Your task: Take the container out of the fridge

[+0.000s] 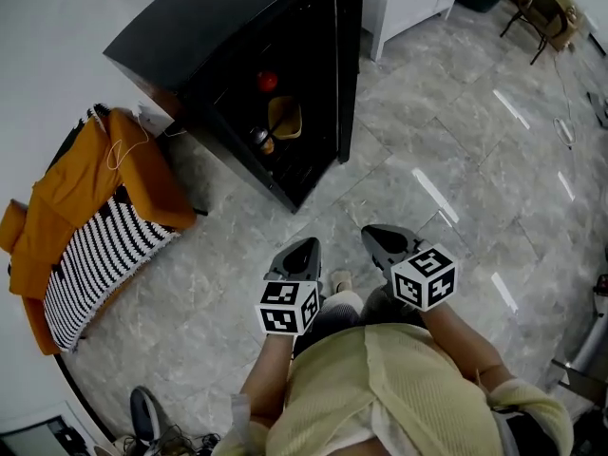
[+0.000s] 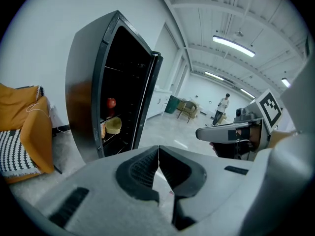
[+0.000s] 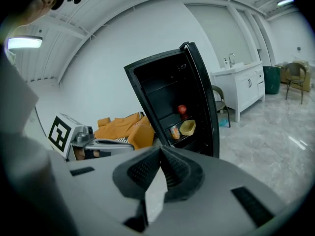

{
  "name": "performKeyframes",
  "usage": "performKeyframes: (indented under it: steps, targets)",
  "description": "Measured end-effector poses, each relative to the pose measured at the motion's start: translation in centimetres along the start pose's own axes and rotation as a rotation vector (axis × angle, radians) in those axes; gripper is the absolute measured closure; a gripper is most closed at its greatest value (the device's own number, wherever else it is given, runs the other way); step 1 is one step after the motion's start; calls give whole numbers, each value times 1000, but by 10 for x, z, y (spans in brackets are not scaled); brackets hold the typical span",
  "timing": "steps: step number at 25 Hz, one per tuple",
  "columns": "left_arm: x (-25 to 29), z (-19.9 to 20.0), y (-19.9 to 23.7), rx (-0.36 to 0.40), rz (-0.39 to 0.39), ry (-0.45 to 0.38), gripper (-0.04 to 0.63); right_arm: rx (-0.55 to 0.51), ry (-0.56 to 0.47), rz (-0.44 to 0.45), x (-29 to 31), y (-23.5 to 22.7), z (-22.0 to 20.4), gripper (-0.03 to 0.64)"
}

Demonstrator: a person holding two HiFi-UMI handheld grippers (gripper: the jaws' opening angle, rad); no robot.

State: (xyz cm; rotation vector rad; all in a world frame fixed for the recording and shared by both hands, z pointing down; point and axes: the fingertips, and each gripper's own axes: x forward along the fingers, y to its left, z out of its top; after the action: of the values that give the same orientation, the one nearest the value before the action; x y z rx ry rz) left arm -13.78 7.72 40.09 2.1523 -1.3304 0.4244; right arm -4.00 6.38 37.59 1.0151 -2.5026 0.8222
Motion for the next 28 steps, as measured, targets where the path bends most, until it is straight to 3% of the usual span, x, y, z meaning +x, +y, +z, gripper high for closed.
performKeyframes:
  steps: [6, 13, 17, 28]
  targets:
    - [21, -4, 6, 13, -48, 43, 572, 10, 6, -23, 7, -5, -1, 588]
    - [40, 7, 8, 57, -51, 28, 572, 23, 1, -36, 21, -20, 8, 588]
    - [51, 12, 16, 44, -23, 14, 572, 8, 15, -22, 34, -28, 10, 588]
    - [98, 8, 31, 12, 37, 77, 572, -6, 64, 46, 68, -66, 18, 588]
